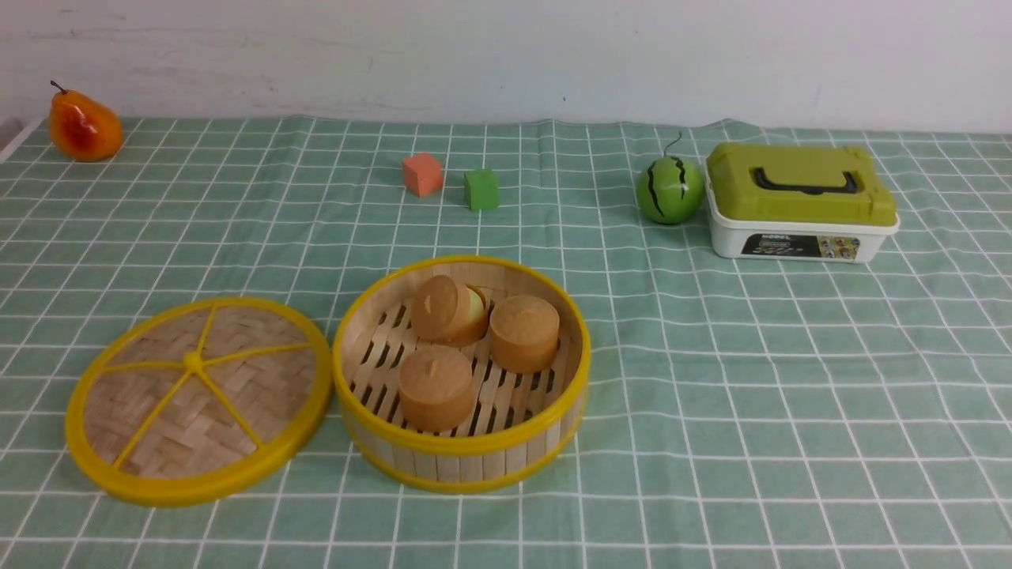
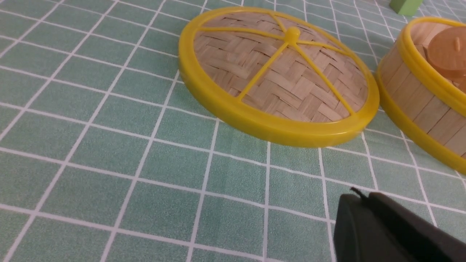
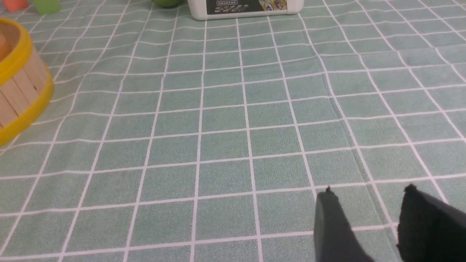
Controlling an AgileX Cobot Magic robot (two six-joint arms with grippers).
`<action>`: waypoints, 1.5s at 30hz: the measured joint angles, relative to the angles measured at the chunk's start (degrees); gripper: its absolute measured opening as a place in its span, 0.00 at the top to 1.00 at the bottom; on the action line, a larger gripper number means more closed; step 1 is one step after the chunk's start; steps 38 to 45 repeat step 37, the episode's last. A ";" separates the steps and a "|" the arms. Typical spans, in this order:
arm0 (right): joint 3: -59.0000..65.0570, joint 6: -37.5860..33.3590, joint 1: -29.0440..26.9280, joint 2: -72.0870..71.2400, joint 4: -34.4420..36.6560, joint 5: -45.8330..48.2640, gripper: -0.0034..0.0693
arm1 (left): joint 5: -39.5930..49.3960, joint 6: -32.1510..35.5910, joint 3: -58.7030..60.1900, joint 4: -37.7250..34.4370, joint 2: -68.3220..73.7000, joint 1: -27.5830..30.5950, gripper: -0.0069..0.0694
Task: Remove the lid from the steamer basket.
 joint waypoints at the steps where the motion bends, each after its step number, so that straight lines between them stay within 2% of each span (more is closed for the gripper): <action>1: 0.00 0.00 0.00 0.00 0.00 0.00 0.62 | 0.00 0.00 0.00 0.00 0.00 0.00 0.88; 45: 0.00 0.00 0.00 0.00 0.00 0.00 0.62 | 0.16 0.05 0.00 -0.02 0.00 0.00 0.86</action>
